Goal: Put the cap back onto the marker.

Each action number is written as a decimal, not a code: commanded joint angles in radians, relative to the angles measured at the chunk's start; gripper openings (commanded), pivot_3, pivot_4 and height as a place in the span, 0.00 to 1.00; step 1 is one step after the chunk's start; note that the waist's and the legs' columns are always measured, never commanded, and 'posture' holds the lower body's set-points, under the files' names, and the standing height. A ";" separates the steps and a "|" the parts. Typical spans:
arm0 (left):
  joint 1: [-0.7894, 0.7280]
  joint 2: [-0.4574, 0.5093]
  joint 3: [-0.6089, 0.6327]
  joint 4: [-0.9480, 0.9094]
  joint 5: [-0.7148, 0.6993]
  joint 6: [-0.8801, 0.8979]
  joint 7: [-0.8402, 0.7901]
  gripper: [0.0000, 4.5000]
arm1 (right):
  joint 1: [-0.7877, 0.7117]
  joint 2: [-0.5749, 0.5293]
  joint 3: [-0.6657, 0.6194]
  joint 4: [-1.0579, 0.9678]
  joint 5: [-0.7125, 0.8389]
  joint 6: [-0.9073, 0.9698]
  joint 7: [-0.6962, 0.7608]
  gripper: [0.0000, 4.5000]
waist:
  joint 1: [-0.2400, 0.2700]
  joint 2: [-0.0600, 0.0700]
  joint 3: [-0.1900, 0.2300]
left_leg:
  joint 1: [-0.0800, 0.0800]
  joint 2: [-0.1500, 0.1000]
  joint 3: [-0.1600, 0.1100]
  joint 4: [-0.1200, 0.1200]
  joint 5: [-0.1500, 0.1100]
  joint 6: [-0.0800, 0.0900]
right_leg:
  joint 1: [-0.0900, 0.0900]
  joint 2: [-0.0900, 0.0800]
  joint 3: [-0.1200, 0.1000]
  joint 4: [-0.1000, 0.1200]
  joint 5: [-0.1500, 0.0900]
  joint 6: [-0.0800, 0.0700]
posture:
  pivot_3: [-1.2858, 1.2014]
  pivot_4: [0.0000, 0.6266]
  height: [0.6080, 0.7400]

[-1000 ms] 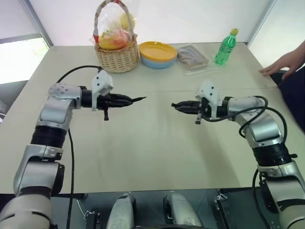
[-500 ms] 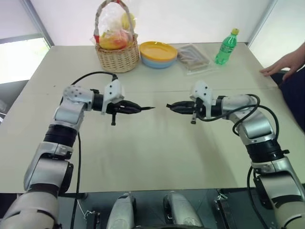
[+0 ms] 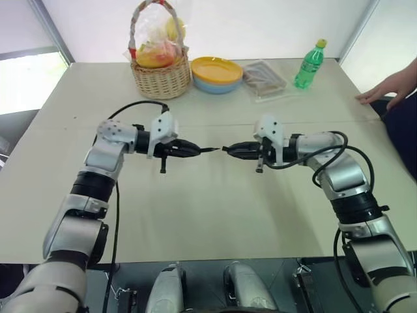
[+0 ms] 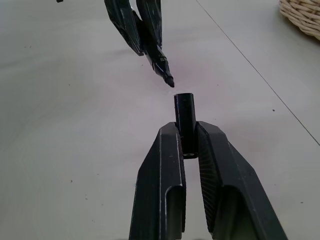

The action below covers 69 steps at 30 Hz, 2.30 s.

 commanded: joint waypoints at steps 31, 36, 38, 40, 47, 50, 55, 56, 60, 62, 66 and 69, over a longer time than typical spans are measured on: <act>-0.064 0.038 0.016 0.020 0.020 -0.064 -0.059 0.00 | 0.033 -0.014 -0.007 -0.088 0.005 0.019 0.001 0.02 | -0.002 0.000 0.000 | 0.000 0.000 0.000 0.000 0.000 0.000 | 0.000 0.000 0.000 0.000 0.000 0.000 | 0.52 0.24 1.00; -0.060 0.047 0.021 0.006 0.022 -0.054 -0.052 0.00 | 0.033 -0.013 -0.006 -0.086 0.006 0.016 0.002 0.02 | 0.000 0.000 0.000 | 0.000 0.000 0.000 0.000 0.000 0.000 | 0.000 0.000 0.000 0.000 0.000 0.000 | 0.52 0.24 1.00; -0.055 0.044 0.018 0.003 0.025 -0.055 -0.049 0.00 | 0.027 -0.008 -0.006 -0.085 0.008 0.017 0.002 0.02 | 0.001 0.000 0.000 | 0.000 0.000 0.000 0.001 0.000 0.000 | 0.000 0.000 0.000 0.000 0.000 0.000 | 0.52 0.24 1.00; -0.050 0.039 0.015 0.003 0.028 -0.057 -0.047 0.00 | 0.022 -0.004 -0.006 -0.087 0.010 0.019 0.000 0.02 | 0.001 0.000 0.000 | 0.000 0.000 0.000 0.001 0.000 0.000 | 0.000 0.000 0.000 0.000 0.000 0.000 | 0.52 0.24 1.00; -0.045 0.021 0.003 0.018 0.037 -0.072 -0.047 0.00 | 0.015 0.001 -0.009 -0.108 0.018 0.035 -0.002 0.02 | 0.000 0.000 0.000 | 0.000 0.000 0.000 0.001 0.000 0.000 | 0.000 0.000 0.000 0.000 0.000 0.000 | 0.52 0.24 1.00; -0.046 0.016 0.002 0.023 0.040 -0.075 -0.050 0.00 | 0.015 0.002 -0.010 -0.116 0.020 0.040 -0.005 0.02 | 0.000 0.000 0.000 | 0.000 0.000 0.000 0.001 0.000 0.000 | 0.000 0.000 0.000 0.000 0.000 0.000 | 0.52 0.24 1.00; -0.044 0.014 0.000 0.033 0.045 -0.083 -0.052 0.00 | 0.015 0.002 -0.011 -0.127 0.026 0.047 -0.011 0.02 | 0.000 0.000 0.000 | 0.000 0.000 0.000 0.001 0.000 0.000 | 0.000 0.000 0.000 0.001 0.000 0.000 | 0.52 0.24 1.00; -0.044 0.014 -0.001 0.035 0.047 -0.086 -0.052 0.00 | 0.015 0.001 -0.011 -0.129 0.027 0.048 -0.012 0.02 | 0.000 0.000 0.000 | 0.000 0.000 0.000 0.001 0.000 0.000 | 0.000 0.000 0.000 0.001 0.000 0.000 | 0.52 0.24 1.00; -0.039 0.019 -0.002 0.045 0.054 -0.094 -0.055 0.00 | 0.014 -0.001 -0.012 -0.130 0.030 0.046 -0.019 0.02 | 0.000 0.000 0.000 | 0.000 0.000 0.000 0.001 0.000 0.000 | 0.000 0.000 0.000 0.001 0.000 0.000 | 0.52 0.24 1.00; -0.036 0.022 -0.001 0.045 0.056 -0.096 -0.057 0.00 | 0.015 -0.002 -0.013 -0.129 0.030 0.044 -0.021 0.02 | 0.000 0.000 0.000 | 0.000 0.000 0.000 0.001 0.000 0.000 | 0.000 0.000 0.000 0.001 0.000 0.000 | 0.52 0.24 1.00; -0.034 0.022 0.002 0.042 0.057 -0.094 -0.058 0.00 | 0.016 -0.002 -0.013 -0.128 0.030 0.042 -0.023 0.02 | 0.000 0.000 0.000 | 0.000 0.000 0.000 0.001 0.000 0.000 | 0.000 0.000 0.000 0.001 0.000 0.000 | 0.52 0.24 1.00; -0.033 0.022 0.003 0.038 0.055 -0.091 -0.059 0.00 | 0.016 -0.001 -0.012 -0.125 0.029 0.039 -0.025 0.02 | 0.000 0.000 0.000 | 0.000 0.000 0.000 0.001 0.000 0.000 | 0.000 0.000 0.000 0.001 0.000 0.000 | 0.52 0.24 1.00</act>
